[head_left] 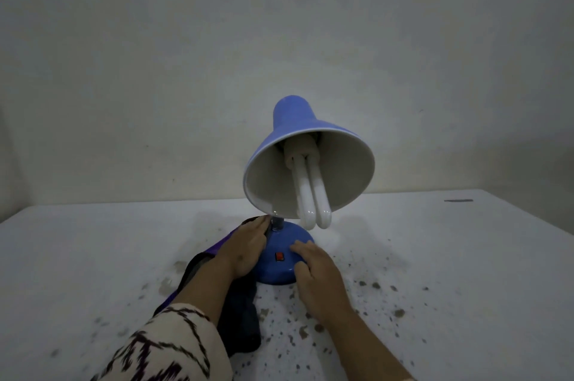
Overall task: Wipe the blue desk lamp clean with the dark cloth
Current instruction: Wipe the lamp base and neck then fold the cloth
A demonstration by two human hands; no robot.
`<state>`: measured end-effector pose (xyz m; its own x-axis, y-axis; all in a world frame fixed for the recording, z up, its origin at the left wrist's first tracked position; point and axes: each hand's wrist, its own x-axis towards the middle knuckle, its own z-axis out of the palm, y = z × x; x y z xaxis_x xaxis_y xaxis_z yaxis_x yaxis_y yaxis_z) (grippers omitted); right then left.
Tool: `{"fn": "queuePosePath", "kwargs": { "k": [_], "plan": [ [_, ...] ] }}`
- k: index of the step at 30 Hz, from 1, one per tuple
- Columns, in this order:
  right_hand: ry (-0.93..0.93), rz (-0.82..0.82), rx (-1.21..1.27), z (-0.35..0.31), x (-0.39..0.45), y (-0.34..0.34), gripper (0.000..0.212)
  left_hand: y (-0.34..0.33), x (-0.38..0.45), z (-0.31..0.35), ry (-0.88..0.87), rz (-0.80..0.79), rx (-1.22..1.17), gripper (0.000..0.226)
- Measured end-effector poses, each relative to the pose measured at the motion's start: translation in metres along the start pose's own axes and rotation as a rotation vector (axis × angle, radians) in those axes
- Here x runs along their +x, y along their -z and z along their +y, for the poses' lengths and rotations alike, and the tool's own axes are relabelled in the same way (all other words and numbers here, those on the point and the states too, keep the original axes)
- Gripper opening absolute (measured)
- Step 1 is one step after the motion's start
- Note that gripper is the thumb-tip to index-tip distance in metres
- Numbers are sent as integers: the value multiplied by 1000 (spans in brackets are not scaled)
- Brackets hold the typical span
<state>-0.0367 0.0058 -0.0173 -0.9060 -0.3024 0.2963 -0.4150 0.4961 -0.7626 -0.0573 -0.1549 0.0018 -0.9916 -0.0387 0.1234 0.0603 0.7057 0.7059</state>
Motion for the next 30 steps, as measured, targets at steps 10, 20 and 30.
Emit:
{"fn": "queuePosePath", "kwargs": {
  "k": [10, 20, 30],
  "plan": [
    [-15, -40, -86, 0, -2, -3, 45, -16, -31, 14, -5, -107, 400, 55],
    [20, -56, -60, 0, -3, 3, 51, -23, -27, 33, -44, -166, 548, 56],
    [2, -67, -33, 11, -1, 3, 51, -24, -38, 15, 73, 35, 303, 52]
  ]
}}
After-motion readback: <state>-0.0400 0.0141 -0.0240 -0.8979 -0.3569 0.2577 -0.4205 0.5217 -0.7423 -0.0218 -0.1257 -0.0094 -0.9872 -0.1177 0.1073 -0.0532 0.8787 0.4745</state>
